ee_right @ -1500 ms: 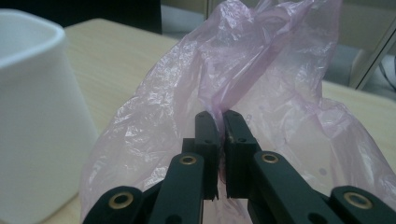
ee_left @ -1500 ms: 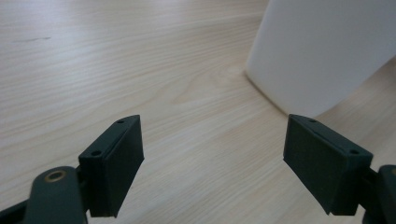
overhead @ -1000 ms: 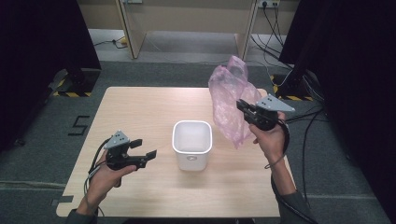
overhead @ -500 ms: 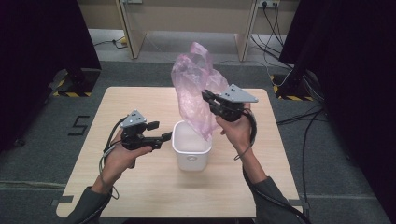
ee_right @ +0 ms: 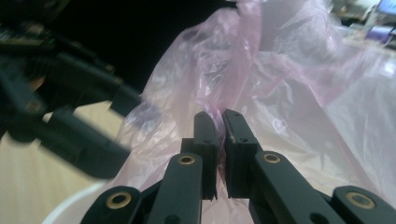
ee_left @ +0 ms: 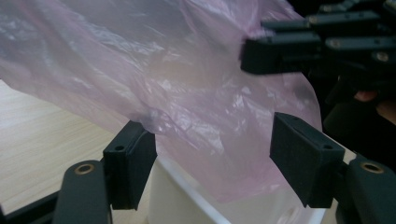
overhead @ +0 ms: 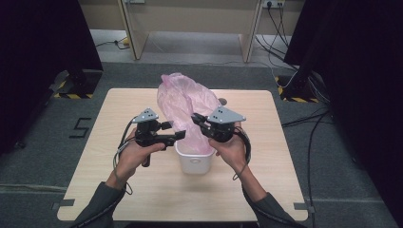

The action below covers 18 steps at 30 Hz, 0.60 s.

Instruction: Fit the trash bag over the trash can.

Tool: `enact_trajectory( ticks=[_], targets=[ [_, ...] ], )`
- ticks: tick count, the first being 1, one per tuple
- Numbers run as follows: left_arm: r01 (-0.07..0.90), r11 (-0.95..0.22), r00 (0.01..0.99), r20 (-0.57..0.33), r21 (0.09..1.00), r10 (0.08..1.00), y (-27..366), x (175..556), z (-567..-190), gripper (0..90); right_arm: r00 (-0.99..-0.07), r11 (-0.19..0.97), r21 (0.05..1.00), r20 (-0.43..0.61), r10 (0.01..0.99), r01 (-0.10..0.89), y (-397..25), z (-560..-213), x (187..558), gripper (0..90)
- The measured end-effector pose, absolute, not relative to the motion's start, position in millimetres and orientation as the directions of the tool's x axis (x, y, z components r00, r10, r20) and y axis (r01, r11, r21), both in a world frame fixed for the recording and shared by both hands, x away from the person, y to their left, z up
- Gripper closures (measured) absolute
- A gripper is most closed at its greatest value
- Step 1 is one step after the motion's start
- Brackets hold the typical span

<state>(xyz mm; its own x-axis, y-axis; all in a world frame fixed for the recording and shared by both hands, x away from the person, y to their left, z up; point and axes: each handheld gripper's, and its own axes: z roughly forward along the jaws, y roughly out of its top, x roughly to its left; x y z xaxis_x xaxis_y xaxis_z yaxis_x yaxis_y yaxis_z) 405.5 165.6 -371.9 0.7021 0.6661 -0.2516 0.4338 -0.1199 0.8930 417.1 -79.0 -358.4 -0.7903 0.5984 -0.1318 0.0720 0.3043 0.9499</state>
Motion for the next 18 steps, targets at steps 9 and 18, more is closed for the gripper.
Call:
enact_trajectory(
  ticks=[9, 18],
  targets=[
    [0.442, -0.073, 0.7, -0.293, 0.894, 0.651, 164, 411, -372, 31.6, -0.84, 0.308, 0.937, -0.032, 0.541, 0.163, -90, -377, 408, 85.3],
    [0.296, -0.218, 0.75, -0.085, 0.93, 0.656, 159, 408, -367, 77.1, -0.856, 0.346, 0.919, -0.019, 0.517, 0.189, -84, -381, 398, 73.0]
  ],
)
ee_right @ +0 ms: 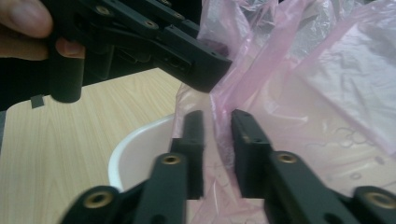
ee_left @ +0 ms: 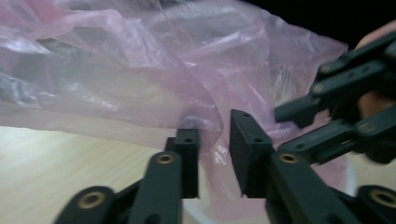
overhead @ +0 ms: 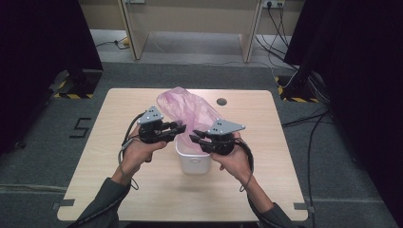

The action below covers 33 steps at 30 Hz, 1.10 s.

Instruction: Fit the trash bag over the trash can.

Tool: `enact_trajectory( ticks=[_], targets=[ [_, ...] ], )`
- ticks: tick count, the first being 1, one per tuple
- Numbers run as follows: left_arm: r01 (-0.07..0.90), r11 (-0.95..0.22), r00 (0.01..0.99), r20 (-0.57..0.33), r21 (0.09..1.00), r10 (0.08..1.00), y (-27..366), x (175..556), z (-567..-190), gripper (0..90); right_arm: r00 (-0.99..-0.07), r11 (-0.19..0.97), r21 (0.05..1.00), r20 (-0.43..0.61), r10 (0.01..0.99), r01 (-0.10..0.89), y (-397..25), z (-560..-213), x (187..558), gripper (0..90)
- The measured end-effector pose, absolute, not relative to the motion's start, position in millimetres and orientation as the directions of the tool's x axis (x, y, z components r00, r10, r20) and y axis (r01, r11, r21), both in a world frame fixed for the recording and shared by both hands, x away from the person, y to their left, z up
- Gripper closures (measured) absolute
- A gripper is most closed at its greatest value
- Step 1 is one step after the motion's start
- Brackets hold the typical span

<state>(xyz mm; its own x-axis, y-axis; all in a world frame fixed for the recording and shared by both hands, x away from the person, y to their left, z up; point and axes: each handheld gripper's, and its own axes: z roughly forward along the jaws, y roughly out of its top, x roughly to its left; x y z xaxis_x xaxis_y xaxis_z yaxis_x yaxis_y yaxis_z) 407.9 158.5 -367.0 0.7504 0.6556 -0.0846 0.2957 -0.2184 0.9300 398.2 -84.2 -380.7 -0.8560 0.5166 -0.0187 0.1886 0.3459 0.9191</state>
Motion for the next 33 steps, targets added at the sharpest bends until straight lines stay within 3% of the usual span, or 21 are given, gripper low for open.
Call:
enact_trajectory(
  ticks=[3, 8, 11, 16, 18, 20, 22, 23, 27, 33],
  targets=[
    [0.266, -0.232, 0.759, -0.054, 0.936, 0.649, 164, 405, -365, 79.8, -0.845, 0.334, 0.923, -0.021, 0.534, 0.188, -97, -365, 392, 55.7],
    [0.249, -0.247, 0.762, -0.033, 0.937, 0.646, 168, 404, -364, 80.5, -0.825, 0.293, 0.939, -0.02, 0.564, 0.178, -115, -340, 386, 49.0],
    [0.224, -0.269, 0.77, -0.001, 0.937, 0.638, 168, 401, -363, 80.3, -0.761, 0.297, 0.938, -0.058, 0.646, 0.18, -134, -318, 390, 40.8],
    [0.217, -0.269, 0.776, 0.002, 0.938, 0.631, 166, 400, -360, 79.4, -0.724, 0.332, 0.914, -0.064, 0.687, 0.234, -142, -309, 403, 38.8],
    [0.217, -0.266, 0.774, 0.0, 0.939, 0.633, 166, 401, -359, 79.2, -0.733, 0.347, 0.894, -0.031, 0.679, 0.284, -142, -312, 413, 42.3],
    [0.219, -0.26, 0.775, -0.006, 0.941, 0.632, 166, 401, -358, 78.8, -0.767, 0.383, 0.87, -0.01, 0.642, 0.31, -140, -322, 422, 62.7],
    [0.218, -0.259, 0.775, -0.006, 0.941, 0.632, 166, 401, -357, 78.7, -0.782, 0.396, 0.863, -0.003, 0.623, 0.312, -137, -326, 423, 67.9],
    [0.214, -0.252, 0.773, -0.006, 0.944, 0.634, 167, 402, -355, 78.6, -0.808, 0.436, 0.848, -0.016, 0.589, 0.301, -131, -333, 421, 75.9],
    [0.193, -0.251, 0.775, 0.009, 0.949, 0.632, 168, 400, -350, 79.1, -0.838, 0.475, 0.835, -0.032, 0.544, 0.276, -115, -337, 415, 83.9],
    [0.181, -0.25, 0.78, 0.016, 0.951, 0.625, 168, 397, -346, 78.9, -0.882, 0.514, 0.822, -0.03, 0.47, 0.246, -88, -343, 406, 86.9]
  ],
)
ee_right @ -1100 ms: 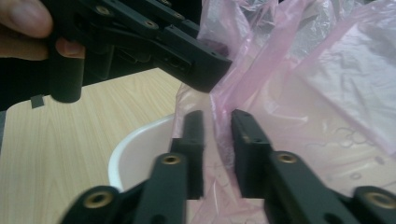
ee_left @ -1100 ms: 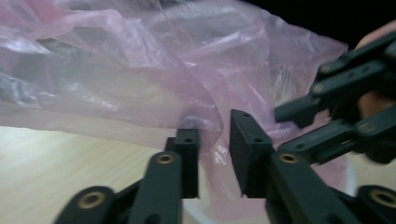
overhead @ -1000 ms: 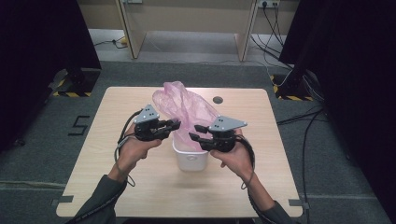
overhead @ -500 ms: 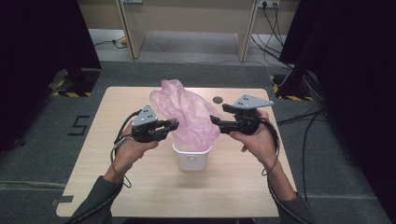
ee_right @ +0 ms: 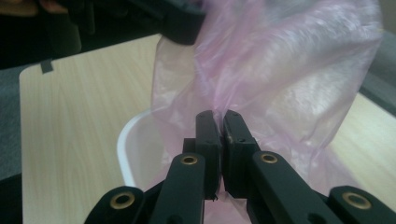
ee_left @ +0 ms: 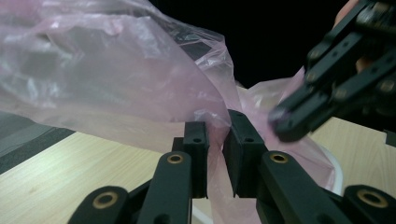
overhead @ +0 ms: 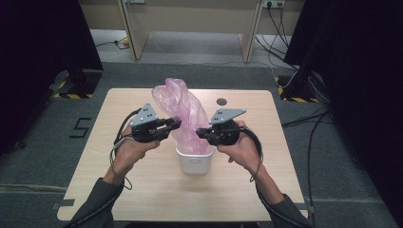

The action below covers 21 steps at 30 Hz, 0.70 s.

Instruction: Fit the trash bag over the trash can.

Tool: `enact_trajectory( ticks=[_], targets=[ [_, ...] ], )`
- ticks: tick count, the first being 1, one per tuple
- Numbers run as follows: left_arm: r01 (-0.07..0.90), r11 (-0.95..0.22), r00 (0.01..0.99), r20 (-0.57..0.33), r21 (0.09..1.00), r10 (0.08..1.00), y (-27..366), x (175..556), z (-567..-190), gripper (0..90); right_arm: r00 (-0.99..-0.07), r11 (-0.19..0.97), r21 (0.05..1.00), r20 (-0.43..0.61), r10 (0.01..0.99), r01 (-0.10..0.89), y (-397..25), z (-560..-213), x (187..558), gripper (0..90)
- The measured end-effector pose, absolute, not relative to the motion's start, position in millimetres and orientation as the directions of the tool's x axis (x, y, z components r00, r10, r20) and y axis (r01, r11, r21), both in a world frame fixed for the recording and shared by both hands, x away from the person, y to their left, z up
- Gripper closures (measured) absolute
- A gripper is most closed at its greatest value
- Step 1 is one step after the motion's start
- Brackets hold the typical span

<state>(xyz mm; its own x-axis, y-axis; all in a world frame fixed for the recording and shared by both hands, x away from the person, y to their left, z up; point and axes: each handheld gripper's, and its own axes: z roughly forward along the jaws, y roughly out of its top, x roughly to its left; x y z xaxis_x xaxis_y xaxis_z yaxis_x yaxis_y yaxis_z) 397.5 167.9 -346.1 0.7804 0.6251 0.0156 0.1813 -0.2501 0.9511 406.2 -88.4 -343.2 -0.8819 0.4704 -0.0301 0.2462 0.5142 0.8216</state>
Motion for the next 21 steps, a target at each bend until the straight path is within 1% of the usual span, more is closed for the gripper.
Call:
enact_trajectory(
  ticks=[1, 2, 3, 4, 5, 6, 10, 12, 13, 14, 15, 16, 18, 20, 21],
  targets=[
    [0.181, -0.25, 0.78, 0.016, 0.951, 0.625, 168, 397, -346, 78.8, -0.882, 0.514, 0.822, -0.03, 0.47, 0.246, -88, -343, 406, 86.9],
    [0.181, -0.248, 0.78, 0.014, 0.952, 0.625, 168, 397, -347, 78.8, -0.889, 0.533, 0.806, -0.02, 0.458, 0.257, -82, -353, 406, 87.1],
    [0.183, -0.245, 0.781, 0.011, 0.952, 0.625, 167, 396, -348, 78.8, -0.889, 0.533, 0.806, -0.02, 0.458, 0.257, -82, -353, 406, 87.1],
    [0.189, -0.249, 0.785, 0.006, 0.95, 0.62, 165, 396, -351, 78.4, -0.89, 0.545, 0.791, -0.004, 0.456, 0.276, -77, -364, 407, 87.1],
    [0.189, -0.249, 0.785, 0.006, 0.95, 0.62, 165, 396, -351, 78.2, -0.89, 0.545, 0.791, -0.004, 0.456, 0.276, -77, -364, 407, 87.1],
    [0.195, -0.258, 0.787, 0.006, 0.946, 0.616, 162, 397, -355, 78.0, -0.891, 0.552, 0.78, 0.018, 0.453, 0.296, -74, -373, 409, 86.8],
    [0.205, -0.26, 0.793, -0.004, 0.944, 0.609, 158, 397, -362, 77.8, -0.888, 0.55, 0.773, 0.038, 0.458, 0.317, -74, -377, 409, 83.1],
    [0.208, -0.273, 0.799, -0.002, 0.939, 0.602, 155, 398, -366, 77.6, -0.887, 0.552, 0.77, 0.041, 0.46, 0.322, -79, -374, 404, 72.5],
    [0.208, -0.273, 0.799, -0.002, 0.939, 0.602, 155, 398, -366, 77.5, -0.887, 0.552, 0.77, 0.041, 0.46, 0.322, -79, -374, 404, 72.5],
    [0.213, -0.27, 0.8, -0.009, 0.939, 0.6, 154, 397, -369, 77.5, -0.879, 0.522, 0.791, 0.039, 0.475, 0.318, -85, -370, 401, 63.7],
    [0.213, -0.27, 0.8, -0.009, 0.939, 0.6, 154, 397, -369, 77.5, -0.879, 0.522, 0.791, 0.039, 0.475, 0.318, -85, -370, 401, 63.7],
    [0.214, -0.273, 0.801, -0.009, 0.938, 0.599, 154, 397, -371, 77.5, -0.869, 0.484, 0.819, 0.034, 0.494, 0.308, -94, -362, 397, 59.7],
    [0.214, -0.271, 0.8, -0.009, 0.938, 0.601, 154, 398, -371, 77.5, -0.85, 0.454, 0.84, 0.016, 0.526, 0.297, -103, -352, 398, 59.9],
    [0.214, -0.269, 0.799, -0.01, 0.939, 0.601, 154, 398, -371, 77.5, -0.839, 0.452, 0.843, 0.0, 0.545, 0.293, -107, -348, 400, 60.1],
    [0.212, -0.266, 0.801, -0.011, 0.94, 0.598, 153, 397, -370, 77.5, -0.825, 0.439, 0.846, 0.002, 0.565, 0.302, -113, -345, 406, 62.4]
  ],
)
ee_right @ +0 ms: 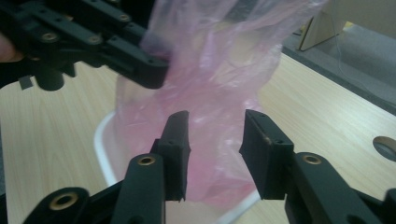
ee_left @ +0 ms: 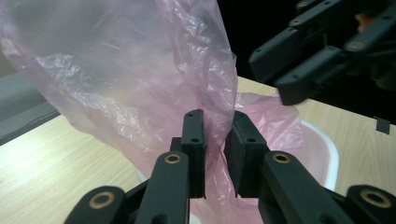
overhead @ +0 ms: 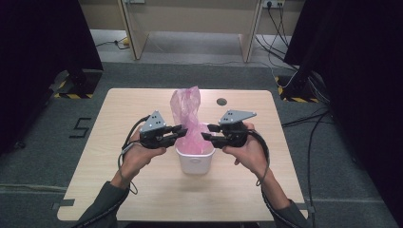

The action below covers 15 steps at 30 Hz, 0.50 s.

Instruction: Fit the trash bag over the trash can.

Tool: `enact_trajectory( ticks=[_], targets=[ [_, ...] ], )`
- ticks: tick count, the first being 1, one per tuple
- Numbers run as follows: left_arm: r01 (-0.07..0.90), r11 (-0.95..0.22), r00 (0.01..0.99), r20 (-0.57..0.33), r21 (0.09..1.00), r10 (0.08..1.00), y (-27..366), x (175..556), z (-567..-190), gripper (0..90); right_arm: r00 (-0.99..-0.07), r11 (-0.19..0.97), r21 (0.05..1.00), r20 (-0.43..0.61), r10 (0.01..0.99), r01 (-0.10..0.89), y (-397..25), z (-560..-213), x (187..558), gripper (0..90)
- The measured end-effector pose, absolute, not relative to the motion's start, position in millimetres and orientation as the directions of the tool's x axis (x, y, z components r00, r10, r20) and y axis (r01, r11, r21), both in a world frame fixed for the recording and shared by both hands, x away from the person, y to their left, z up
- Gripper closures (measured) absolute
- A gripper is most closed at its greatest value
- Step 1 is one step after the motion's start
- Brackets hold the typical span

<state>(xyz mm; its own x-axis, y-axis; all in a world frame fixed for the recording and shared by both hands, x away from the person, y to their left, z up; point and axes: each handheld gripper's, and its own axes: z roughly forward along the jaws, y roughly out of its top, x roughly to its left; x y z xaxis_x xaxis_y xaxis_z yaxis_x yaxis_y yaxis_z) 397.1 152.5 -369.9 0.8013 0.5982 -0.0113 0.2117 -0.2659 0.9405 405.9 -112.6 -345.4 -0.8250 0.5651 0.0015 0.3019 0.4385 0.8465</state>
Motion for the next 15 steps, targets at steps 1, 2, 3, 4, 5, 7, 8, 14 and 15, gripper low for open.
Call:
enact_trajectory(
  ticks=[1, 2, 3, 4, 5, 7, 8, 14, 15],
  targets=[
    [0.212, -0.266, 0.801, -0.011, 0.94, 0.598, 153, 397, -370, 77.5, -0.825, 0.439, 0.846, 0.002, 0.565, 0.302, -113, -345, 406, 62.4],
    [0.207, -0.274, 0.804, -0.004, 0.939, 0.595, 151, 398, -369, 77.5, -0.821, 0.453, 0.834, -0.001, 0.572, 0.315, -112, -349, 413, 66.4],
    [0.207, -0.271, 0.803, -0.005, 0.94, 0.595, 151, 398, -369, 77.3, -0.821, 0.462, 0.827, -0.001, 0.571, 0.32, -110, -352, 415, 67.7],
    [0.207, -0.271, 0.803, -0.005, 0.94, 0.595, 151, 398, -369, 77.2, -0.821, 0.462, 0.827, -0.001, 0.571, 0.32, -110, -352, 415, 67.7],
    [0.208, -0.267, 0.803, -0.008, 0.941, 0.596, 151, 398, -368, 77.1, -0.818, 0.474, 0.814, 0.003, 0.575, 0.337, -106, -361, 420, 70.6],
    [0.211, -0.264, 0.804, -0.013, 0.941, 0.595, 150, 398, -369, 76.6, -0.809, 0.491, 0.796, -0.003, 0.588, 0.354, -102, -370, 422, 72.1],
    [0.211, -0.264, 0.803, -0.013, 0.941, 0.596, 151, 399, -369, 76.3, -0.812, 0.508, 0.785, -0.011, 0.583, 0.354, -100, -375, 423, 72.4],
    [0.219, -0.248, 0.797, -0.026, 0.944, 0.603, 154, 398, -371, 76.0, -0.831, 0.549, 0.755, -0.012, 0.556, 0.357, -92, -381, 416, 64.2],
    [0.219, -0.248, 0.797, -0.026, 0.944, 0.603, 154, 398, -371, 76.1, -0.822, 0.532, 0.769, -0.015, 0.57, 0.355, -93, -377, 416, 59.6]
  ],
)
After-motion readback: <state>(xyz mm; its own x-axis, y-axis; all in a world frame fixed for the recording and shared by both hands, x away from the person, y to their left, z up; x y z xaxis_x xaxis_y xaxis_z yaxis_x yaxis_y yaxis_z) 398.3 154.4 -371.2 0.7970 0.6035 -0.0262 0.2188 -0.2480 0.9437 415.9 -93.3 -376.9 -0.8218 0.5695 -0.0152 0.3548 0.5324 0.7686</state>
